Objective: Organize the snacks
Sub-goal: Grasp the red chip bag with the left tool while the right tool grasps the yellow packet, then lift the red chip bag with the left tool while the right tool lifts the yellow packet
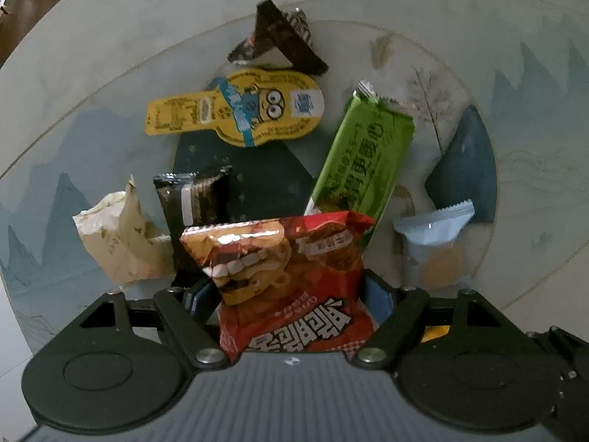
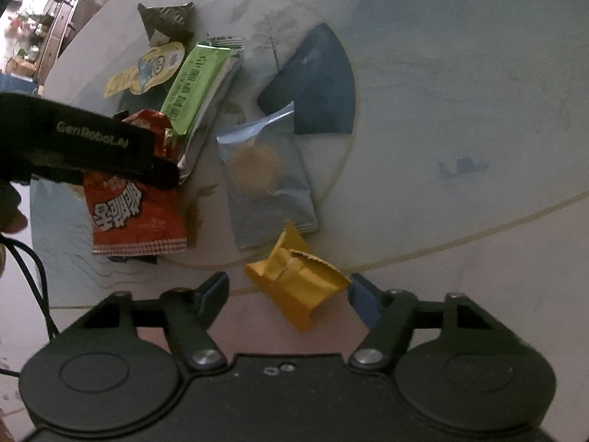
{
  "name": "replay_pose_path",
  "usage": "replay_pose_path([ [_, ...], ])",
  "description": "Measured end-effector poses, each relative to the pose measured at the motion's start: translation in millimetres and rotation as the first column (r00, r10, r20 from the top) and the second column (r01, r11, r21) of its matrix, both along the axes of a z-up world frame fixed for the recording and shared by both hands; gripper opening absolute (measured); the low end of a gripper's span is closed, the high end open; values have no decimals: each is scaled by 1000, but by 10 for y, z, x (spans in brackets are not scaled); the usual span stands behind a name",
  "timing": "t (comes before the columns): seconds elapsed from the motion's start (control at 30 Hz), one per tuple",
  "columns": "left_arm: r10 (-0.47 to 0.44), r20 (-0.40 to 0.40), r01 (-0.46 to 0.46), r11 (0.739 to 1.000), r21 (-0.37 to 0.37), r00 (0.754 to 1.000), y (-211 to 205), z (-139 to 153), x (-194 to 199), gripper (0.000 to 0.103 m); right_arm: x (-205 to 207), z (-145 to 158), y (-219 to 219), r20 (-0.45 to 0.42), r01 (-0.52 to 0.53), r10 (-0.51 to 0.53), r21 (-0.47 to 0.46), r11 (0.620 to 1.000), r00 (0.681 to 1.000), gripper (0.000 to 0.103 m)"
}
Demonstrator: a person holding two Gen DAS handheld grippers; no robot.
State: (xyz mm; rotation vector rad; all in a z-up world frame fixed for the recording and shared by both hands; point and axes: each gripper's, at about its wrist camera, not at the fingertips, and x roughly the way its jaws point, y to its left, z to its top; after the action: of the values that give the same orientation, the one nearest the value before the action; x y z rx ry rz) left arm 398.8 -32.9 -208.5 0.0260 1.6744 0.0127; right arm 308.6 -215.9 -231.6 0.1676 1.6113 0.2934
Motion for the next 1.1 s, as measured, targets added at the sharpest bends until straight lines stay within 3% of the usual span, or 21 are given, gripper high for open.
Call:
replay_pose_path([
  [0.07, 3, 17, -3, 1000, -7, 1000, 21, 16, -8, 76, 0, 6, 9, 10, -9, 9, -6, 1000, 1000, 52],
  [0.13, 19, 23, -19, 1000, -17, 1000, 66, 31, -30, 71, -6, 13, 5, 20, -11, 11, 0, 1000, 1000, 50],
  [0.37, 80, 78, -76, 996, -47, 994, 287, 179, -152, 69, -40, 98, -58, 60, -9, 8, 16, 1000, 998, 41],
  [0.53, 128, 133, -117, 989, -93, 983, 450, 344, -265, 69, -75, 224, -89, 92, -5, 2, 39, 999, 996, 26],
  [0.9, 158, 189, -141, 985, -100, 969, 519, 523, -447, 69, -44, 184, -71, 67, 21, -23, 32, 999, 997, 27],
  [1.1, 150, 190, -134, 986, -97, 970, 513, 501, -442, 69, 0, 192, 192, 94, -169, 168, -3, 986, 981, 30],
])
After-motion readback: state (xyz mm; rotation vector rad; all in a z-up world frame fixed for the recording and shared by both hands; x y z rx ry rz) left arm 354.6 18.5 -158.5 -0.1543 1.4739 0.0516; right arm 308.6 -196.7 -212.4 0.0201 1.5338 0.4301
